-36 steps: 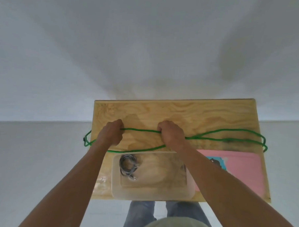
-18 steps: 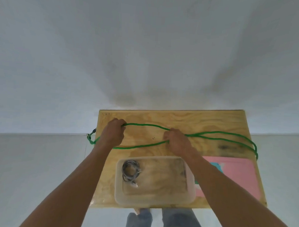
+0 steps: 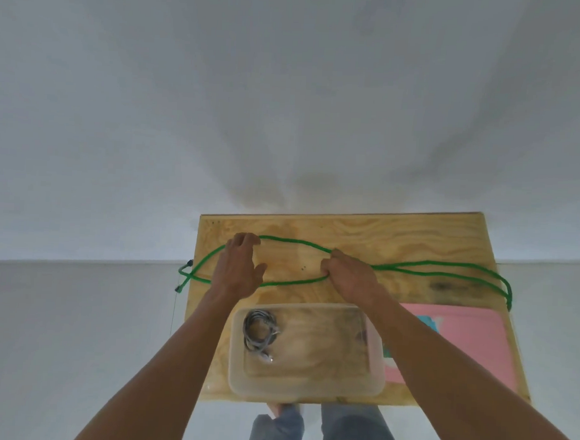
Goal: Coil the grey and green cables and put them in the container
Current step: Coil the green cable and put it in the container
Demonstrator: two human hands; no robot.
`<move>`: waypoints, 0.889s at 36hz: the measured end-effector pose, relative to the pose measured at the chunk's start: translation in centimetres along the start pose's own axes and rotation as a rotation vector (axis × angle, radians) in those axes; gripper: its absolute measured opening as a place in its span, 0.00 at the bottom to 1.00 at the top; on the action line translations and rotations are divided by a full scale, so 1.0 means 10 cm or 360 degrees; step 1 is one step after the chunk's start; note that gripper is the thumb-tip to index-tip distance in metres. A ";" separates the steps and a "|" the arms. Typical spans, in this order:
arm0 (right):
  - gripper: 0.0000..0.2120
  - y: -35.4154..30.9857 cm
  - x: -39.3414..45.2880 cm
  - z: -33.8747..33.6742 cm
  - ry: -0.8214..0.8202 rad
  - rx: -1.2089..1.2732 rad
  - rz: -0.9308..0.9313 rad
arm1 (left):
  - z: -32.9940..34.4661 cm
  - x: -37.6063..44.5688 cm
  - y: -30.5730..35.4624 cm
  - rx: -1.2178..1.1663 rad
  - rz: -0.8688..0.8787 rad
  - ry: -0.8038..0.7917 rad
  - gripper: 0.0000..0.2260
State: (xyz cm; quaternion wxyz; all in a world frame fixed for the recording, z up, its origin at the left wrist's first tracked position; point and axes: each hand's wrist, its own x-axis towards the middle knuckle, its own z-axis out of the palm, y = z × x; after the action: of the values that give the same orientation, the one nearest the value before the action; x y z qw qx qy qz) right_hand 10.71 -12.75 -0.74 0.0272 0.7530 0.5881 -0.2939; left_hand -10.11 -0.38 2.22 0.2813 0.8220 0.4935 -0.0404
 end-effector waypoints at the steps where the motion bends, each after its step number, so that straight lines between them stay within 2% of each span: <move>1: 0.05 -0.01 -0.01 -0.06 0.0045 0.0055 -0.0021 | 0.01 -0.01 0.00 -0.0023 0.0034 -0.0014 0.20; 6: 0.05 -0.11 -0.01 -0.58 0.0256 0.0169 -0.0122 | -0.01 -0.06 0.04 -0.0193 0.0135 -0.0235 0.17; 8: 0.05 -0.16 -0.03 -0.78 0.0359 0.0191 -0.0172 | -0.07 -0.08 0.04 -0.0227 0.0139 -0.0222 0.13; 11: 0.05 -0.20 -0.08 -1.03 0.0556 0.0188 -0.0239 | -0.21 -0.09 -0.02 -0.0205 0.0076 -0.0145 0.09; 20: 0.06 -0.17 -0.22 -1.59 0.0982 0.0243 -0.0137 | -0.82 -0.27 -0.51 -0.0073 -0.0097 0.0052 0.11; 24: 0.06 -0.37 -0.28 -1.84 0.1152 0.0284 -0.0182 | -1.10 -0.33 -0.49 -0.0277 -0.0028 0.0223 0.14; 32: 0.06 -0.98 -0.45 -2.25 0.1608 0.0614 -0.0242 | -1.48 -0.38 -0.11 -0.0695 0.0063 0.0557 0.17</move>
State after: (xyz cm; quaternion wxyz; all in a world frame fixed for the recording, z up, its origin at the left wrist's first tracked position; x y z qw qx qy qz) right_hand 10.51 -4.93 22.90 -0.4185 0.7472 0.5162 0.0007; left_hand -16.13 4.45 15.49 0.3631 0.7459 0.5154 0.2149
